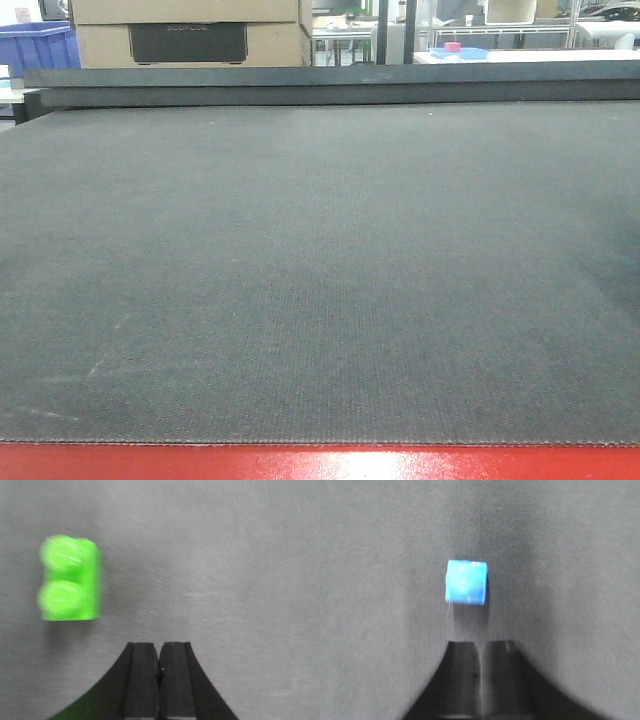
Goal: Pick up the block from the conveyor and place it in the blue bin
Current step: 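Close left gripper on green block and right gripper on blue block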
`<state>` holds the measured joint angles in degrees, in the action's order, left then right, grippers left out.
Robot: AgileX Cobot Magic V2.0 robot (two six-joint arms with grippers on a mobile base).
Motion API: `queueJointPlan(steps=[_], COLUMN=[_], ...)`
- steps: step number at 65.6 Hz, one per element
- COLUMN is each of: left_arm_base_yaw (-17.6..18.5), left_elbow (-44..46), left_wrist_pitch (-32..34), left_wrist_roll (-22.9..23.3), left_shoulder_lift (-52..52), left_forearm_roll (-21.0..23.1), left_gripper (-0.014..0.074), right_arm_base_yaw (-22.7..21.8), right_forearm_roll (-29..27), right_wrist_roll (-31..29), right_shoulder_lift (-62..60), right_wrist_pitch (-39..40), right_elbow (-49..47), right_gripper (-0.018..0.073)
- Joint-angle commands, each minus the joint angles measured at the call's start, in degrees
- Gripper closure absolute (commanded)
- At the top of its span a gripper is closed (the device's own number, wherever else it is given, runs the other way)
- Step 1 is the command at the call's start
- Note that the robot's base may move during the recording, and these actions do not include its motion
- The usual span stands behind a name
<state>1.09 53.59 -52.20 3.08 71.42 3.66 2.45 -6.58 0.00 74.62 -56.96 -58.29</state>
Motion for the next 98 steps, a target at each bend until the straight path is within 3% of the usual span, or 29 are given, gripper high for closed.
queueJointPlan(steps=[1, 4, 8, 31, 51, 55, 59, 62, 70, 75, 85, 91, 98], left_arm_base_yaw=[-0.12, -0.12, -0.12, -0.12, -0.12, -0.12, -0.12, -0.12, -1.40, -3.44, -8.25, -9.95, -10.52], left_elbow=[0.65, 0.65, 0.65, 0.65, 0.65, 0.65, 0.76, 1.08, 4.32, 6.64, 10.18, 10.67, 10.67], left_wrist_pitch=[0.04, 0.04, 0.31, 0.88, 0.85, 0.69, 0.06, -1.02, -5.16, -7.22, -10.86, -10.21, -8.09], left_wrist_roll=[0.05, 0.05, 0.05, 0.05, 0.05, 0.88, 3.64, 6.01, 6.41, 4.27, -7.99, -8.94, -9.04], left_shoulder_lift=[0.96, 1.06, 1.05, 1.05, 1.05, 1.05, 1.05, 1.05, 1.05, 1.05, 3.27, 5.35, 8.52], left_forearm_roll=[1.91, 2.03, 2.03, 2.15, 2.66, 2.66, 2.23, 1.11, 0.42, 1.14, 2.34, 1.50, -2.91], left_gripper=[0.0707, 0.0707, 0.0707, 0.0707, 0.0707, 0.0707, 0.0707, 0.0707, 0.0707, 0.0707, 0.0707, 0.0707, 0.0677], right_arm_base_yaw=[-0.12, -0.02, -0.02, 2.22, 2.22, 2.22, 2.22, 2.22, 2.22, 2.22, 2.22, 2.22, 2.22], right_forearm_roll=[0.61, 0.61, 0.61, 0.98, 0.98, 0.98, 0.98, 0.98, 0.98, 0.98, 0.25, -0.96, -2.29], right_wrist_roll=[0.00, 0.00, 0.00, 0.00, 0.00, 0.00, 0.00, 0.00, 0.00, 0.00, 0.00, 0.00, 0.00], right_shoulder_lift=[3.67, 5.37, 7.40, 17.11, 22.27, 22.77, 22.77, 22.61, 20.92, 18.78, 14.53, 12.86, 12.31], right_wrist_pitch=[-0.46, -0.59, -0.07, 7.93, 8.29, 7.02, 6.36, 6.22, 5.59, 4.91, 4.06, 4.06, 4.06], right_elbow=[-2.61, -3.64, -4.03, -4.03, -4.03, -4.03, -4.03, -4.03, -4.31, -4.66, -5.02, -5.02, -5.02], right_gripper=[0.0295, 0.0209, 0.0172, 0.0209, 0.0212, 0.0246, 0.0338, 0.0432, 0.0733, 0.0720, 0.0720, 0.0720, 0.0720])
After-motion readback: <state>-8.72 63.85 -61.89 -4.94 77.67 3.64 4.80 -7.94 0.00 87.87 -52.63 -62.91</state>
